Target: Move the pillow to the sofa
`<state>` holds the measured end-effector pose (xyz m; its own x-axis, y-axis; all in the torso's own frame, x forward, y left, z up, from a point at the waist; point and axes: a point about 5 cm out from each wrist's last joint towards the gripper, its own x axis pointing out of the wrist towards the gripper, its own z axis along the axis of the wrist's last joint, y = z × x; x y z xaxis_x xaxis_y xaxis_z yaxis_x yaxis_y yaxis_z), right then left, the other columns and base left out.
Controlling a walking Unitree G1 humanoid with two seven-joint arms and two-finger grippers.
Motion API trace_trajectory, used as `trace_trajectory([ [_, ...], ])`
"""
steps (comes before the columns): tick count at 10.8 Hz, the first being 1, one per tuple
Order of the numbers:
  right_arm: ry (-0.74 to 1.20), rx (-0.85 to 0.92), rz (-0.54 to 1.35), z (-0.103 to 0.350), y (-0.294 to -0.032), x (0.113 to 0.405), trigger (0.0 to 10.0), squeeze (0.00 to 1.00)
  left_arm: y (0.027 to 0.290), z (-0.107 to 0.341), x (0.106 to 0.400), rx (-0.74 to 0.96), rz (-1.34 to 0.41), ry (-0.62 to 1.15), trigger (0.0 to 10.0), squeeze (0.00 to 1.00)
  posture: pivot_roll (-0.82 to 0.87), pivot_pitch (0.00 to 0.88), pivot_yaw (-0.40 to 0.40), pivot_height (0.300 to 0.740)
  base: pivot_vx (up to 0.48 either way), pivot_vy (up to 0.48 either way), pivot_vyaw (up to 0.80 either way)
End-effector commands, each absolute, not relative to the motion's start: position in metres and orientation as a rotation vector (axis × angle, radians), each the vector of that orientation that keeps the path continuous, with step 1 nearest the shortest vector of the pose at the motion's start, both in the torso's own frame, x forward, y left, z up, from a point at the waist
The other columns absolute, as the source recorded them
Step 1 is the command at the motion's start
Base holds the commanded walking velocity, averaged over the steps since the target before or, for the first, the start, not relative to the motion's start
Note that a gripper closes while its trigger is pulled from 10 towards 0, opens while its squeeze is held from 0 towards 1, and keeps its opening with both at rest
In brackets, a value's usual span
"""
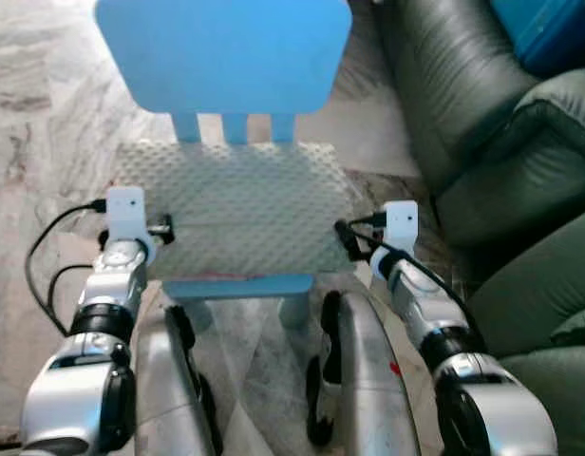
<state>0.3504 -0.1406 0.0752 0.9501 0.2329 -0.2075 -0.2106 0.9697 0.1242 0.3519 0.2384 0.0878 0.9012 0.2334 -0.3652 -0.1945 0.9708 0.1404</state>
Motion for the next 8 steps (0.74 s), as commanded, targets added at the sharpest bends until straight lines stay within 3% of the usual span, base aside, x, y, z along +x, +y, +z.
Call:
trace_trajectory([
  [1,0.23,0.115,0.229,0.073,-0.137,0.35,10.0,0.0,0.245,0.078,0.345,0.121,0.247,0.434,10.0,0.0,-0.02,0.282,-0.073,0.517,0.0,0.0,0.0],
  [4,0.215,0.319,0.255,0.079,-0.107,0.357,10.0,0.0,0.257,0.076,0.343,0.102,0.312,0.427,10.0,0.0,-0.01,0.292,-0.089,0.517,0.0,0.0,0.0],
  [7,0.271,0.285,0.267,0.074,-0.096,0.355,10.0,0.0,0.257,0.081,0.347,0.109,0.299,0.417,10.0,0.0,0.0,0.303,-0.099,0.517,0.0,0.0,0.0],
  [8,0.315,0.302,0.247,0.066,-0.095,0.352,0.0,0.0,0.249,0.065,0.34,0.106,0.247,0.499,10.0,0.0,0.0,0.308,-0.104,0.517,0.0,0.0,0.0],
])
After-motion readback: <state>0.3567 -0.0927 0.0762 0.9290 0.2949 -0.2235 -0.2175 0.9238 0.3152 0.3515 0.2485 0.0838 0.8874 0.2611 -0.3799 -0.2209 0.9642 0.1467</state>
